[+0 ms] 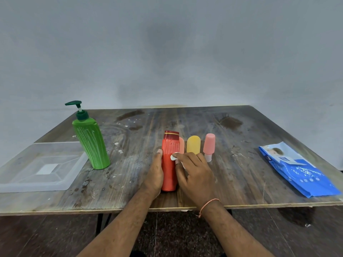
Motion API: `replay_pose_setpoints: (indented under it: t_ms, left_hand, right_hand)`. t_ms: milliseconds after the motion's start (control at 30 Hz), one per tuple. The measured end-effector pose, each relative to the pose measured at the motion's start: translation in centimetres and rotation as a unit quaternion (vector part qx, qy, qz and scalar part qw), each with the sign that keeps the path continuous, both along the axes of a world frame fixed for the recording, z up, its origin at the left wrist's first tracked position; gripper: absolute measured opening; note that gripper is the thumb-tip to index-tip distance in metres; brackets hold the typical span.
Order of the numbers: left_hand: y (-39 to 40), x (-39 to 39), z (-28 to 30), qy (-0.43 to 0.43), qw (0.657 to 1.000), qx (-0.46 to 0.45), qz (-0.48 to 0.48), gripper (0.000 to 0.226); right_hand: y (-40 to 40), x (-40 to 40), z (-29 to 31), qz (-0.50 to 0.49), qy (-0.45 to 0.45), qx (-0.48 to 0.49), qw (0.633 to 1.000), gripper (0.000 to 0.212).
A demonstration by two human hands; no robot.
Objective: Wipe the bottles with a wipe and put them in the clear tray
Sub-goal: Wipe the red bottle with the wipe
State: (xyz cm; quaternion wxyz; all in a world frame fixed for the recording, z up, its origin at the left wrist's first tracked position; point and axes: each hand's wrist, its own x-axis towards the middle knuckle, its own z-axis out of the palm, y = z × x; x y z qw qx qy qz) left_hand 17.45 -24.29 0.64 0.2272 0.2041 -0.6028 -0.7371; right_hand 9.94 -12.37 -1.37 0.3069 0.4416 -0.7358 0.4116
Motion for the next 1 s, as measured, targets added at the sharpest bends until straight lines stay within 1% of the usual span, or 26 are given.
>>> replay_pose_setpoints:
  t_ms: [67,167,267,333,400,500,567,667,733,833,933,1000]
  left_hand:
    - [-0.02,-0.02,0.02,0.009,1.0,0.004,0.003,0.06]
    - [-0.05,0.03,0.07,0.011,1.0,0.008,0.004,0.06]
    - [-0.16,-0.05,-0.05,0.008,1.0,0.019,0.008,0.059]
    - [-0.25,-0.06,-0.07,0.009,0.999,0.027,0.015,0.058]
    - [-0.33,-0.06,-0.08,0.008,0.999,0.027,0.016,0.06]
    - [-0.33,-0.06,-0.11,-0.001,0.999,0.035,0.022,0.062]
    - [-0.31,-0.06,-0.12,-0.007,0.999,0.042,0.023,0.063]
    - [-0.33,-0.1,-0.18,-0.008,0.998,0.049,0.026,0.063]
    - [-0.37,-0.13,-0.2,-0.01,0.998,0.05,0.029,0.063]
    - [-0.4,-0.18,-0.22,-0.016,0.998,0.056,0.037,0.065]
    - [-0.57,-0.2,-0.33,-0.014,0.997,0.059,0.044,0.065]
    - [-0.58,-0.15,-0.32,-0.014,0.997,0.059,0.047,0.064]
  right_hand:
    - [-0.03,0.08,-0.08,0.014,0.012,0.003,1.0,0.02]
    - [-0.07,-0.09,-0.2,0.001,0.005,-0.006,1.0,0.016]
    - [-0.06,-0.26,-0.14,-0.011,-0.015,-0.005,1.0,0.021]
    - [0.04,-0.18,-0.06,0.012,-0.006,0.005,1.0,0.024]
    - [0.09,-0.04,-0.04,0.031,0.007,0.012,0.999,0.021]
    - [0.01,-0.12,-0.13,0.01,-0.004,0.0,1.0,0.016]
    - [-0.07,-0.22,-0.17,-0.003,-0.02,-0.001,1.0,0.018]
    - [0.05,-0.2,-0.04,0.014,-0.017,0.009,1.0,0.023]
    - [0.1,-0.12,0.06,0.024,-0.008,0.009,1.0,0.021]
    - [-0.02,-0.13,-0.13,0.004,-0.017,0.008,1.0,0.016]
    - [-0.05,-0.33,-0.22,-0.005,-0.034,0.003,0.999,0.018]
    - [0.02,-0.3,-0.12,0.007,-0.03,0.003,1.0,0.02]
